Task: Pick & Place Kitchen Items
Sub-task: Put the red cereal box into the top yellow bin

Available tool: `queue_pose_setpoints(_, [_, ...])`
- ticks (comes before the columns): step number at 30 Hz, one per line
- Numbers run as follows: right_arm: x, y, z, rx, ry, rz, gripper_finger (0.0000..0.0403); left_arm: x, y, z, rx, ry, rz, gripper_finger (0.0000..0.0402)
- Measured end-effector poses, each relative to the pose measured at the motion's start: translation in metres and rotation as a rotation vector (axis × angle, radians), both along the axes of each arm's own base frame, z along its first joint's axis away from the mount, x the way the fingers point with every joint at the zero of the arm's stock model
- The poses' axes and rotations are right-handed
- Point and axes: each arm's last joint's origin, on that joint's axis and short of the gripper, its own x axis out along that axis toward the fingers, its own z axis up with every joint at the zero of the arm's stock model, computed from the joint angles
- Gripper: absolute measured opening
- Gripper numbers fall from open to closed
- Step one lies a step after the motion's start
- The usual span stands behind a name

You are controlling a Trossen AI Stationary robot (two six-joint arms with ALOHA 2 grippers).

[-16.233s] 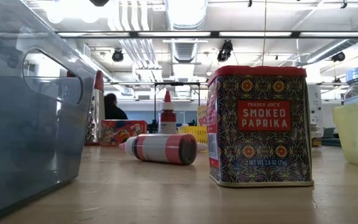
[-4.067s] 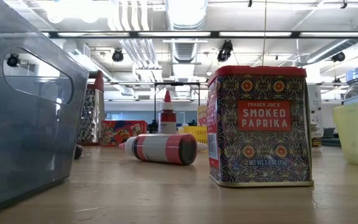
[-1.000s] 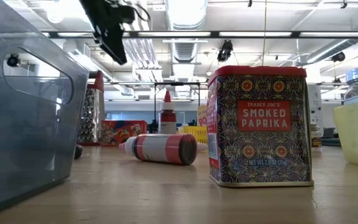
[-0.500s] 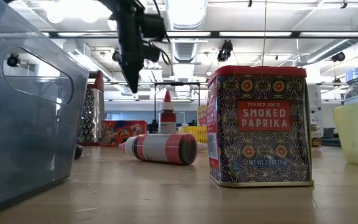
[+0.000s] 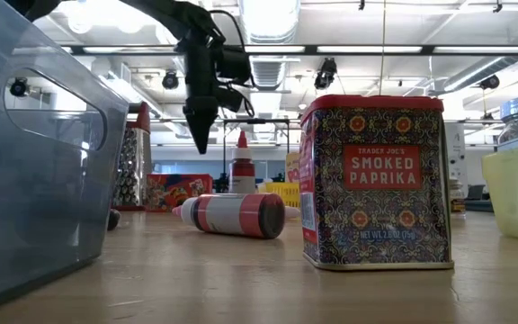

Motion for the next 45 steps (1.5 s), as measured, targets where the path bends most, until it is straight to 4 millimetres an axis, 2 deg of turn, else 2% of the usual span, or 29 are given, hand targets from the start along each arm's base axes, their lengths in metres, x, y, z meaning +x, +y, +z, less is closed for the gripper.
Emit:
queue_pose_setpoints(8, [0.0,0.0,0.0,-0.003,0.0,0.001,0.0226,0.001,0.004,-0.005,0.003,0.005,-0.017,0.0305])
queue_pose_setpoints(15, [0.0,0.0,0.0,-0.003,0.0,0.0,0.022,0.008,0.012,-0.029,-0.039,0.06,-0.023,0.0305])
queue_pose_setpoints(30, [0.0,0.0,0.0,0.0,0.0,0.0,0.0269,0.017,0.024,-0.053,-0.034,0.088,-0.06,0.0305])
queue_pose_setpoints(35, [0.0,0.0,0.0,-0.003,0.0,0.001,0.0287,0.017,0.025,-0.056,-0.035,0.091,-0.061,0.0303])
queue_pose_setpoints(45, [0.0,0.0,0.0,0.0,0.0,0.0,0.0324,0.018,0.025,-0.059,-0.026,0.079,-0.059,0.0236])
